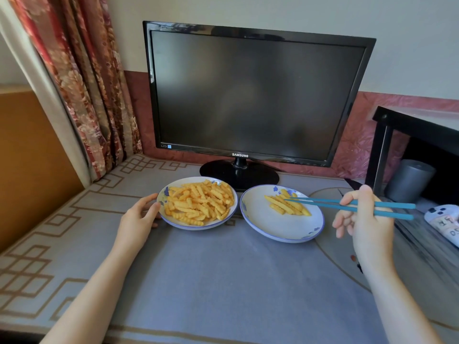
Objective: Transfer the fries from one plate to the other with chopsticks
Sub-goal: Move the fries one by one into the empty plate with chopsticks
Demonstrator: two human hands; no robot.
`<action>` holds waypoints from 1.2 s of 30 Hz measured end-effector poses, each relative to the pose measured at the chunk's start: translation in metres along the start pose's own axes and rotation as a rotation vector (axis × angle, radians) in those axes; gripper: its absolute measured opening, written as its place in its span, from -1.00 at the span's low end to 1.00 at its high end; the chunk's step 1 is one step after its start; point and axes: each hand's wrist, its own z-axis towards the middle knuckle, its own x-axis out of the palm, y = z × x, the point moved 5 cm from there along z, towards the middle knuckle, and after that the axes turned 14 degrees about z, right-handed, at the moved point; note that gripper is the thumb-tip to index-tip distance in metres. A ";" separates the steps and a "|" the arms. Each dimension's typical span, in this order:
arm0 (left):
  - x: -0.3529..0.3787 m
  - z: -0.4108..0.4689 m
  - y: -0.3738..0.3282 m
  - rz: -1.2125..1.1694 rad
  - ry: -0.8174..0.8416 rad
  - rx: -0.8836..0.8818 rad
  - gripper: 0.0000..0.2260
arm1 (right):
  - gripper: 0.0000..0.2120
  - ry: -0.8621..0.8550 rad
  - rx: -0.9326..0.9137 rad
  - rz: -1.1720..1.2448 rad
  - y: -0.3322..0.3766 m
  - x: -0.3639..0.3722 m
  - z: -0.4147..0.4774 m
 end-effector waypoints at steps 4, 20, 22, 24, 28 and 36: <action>0.000 0.000 0.001 -0.004 0.003 -0.007 -0.74 | -0.62 0.032 0.002 0.065 0.004 0.022 -0.007; -0.001 -0.004 -0.008 0.005 -0.010 -0.009 -0.74 | -0.57 0.388 0.182 0.187 -0.010 0.107 -0.051; -0.001 -0.004 -0.007 0.001 -0.006 -0.013 -0.74 | -0.57 0.404 0.180 0.187 -0.010 0.109 -0.052; -0.001 -0.003 -0.005 -0.006 -0.001 -0.017 -0.73 | -0.57 0.412 0.173 0.191 -0.010 0.111 -0.054; -0.001 -0.004 -0.006 0.000 0.000 -0.015 -0.73 | -0.56 0.466 0.139 0.157 -0.009 0.119 -0.060; -0.003 -0.006 -0.011 0.010 -0.008 -0.009 -0.74 | -0.54 0.365 0.090 0.181 -0.004 0.112 -0.059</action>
